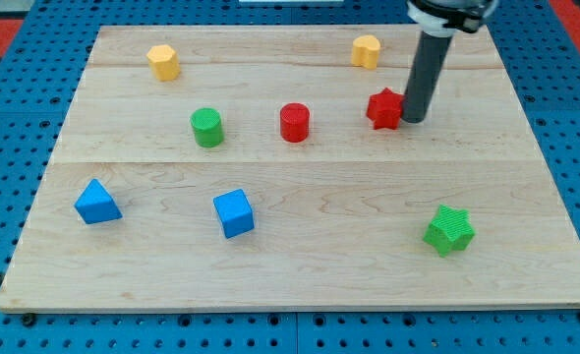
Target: Push the red star slightly down a bit
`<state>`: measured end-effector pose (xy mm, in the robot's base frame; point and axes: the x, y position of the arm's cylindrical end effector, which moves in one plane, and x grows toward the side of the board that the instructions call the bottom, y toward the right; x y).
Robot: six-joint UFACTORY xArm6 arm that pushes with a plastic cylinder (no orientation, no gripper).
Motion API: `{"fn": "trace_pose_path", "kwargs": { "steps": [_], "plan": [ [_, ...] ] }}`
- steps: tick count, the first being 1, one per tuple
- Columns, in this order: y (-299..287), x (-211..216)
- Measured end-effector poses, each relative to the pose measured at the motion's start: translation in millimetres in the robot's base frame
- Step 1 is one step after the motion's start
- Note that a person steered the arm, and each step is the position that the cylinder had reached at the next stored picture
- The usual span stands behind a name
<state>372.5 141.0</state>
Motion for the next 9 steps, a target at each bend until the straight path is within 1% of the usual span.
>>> {"fn": "trace_pose_path", "kwargs": {
  "steps": [1, 2, 3, 4, 5, 6, 7, 8, 9],
  "plan": [
    [17, -36],
    [1, -85],
    [-19, -71],
    [-3, -71],
    [36, -71],
    [53, -71],
    [53, -71],
    [44, -67],
    [-6, -67]
  ]
}}
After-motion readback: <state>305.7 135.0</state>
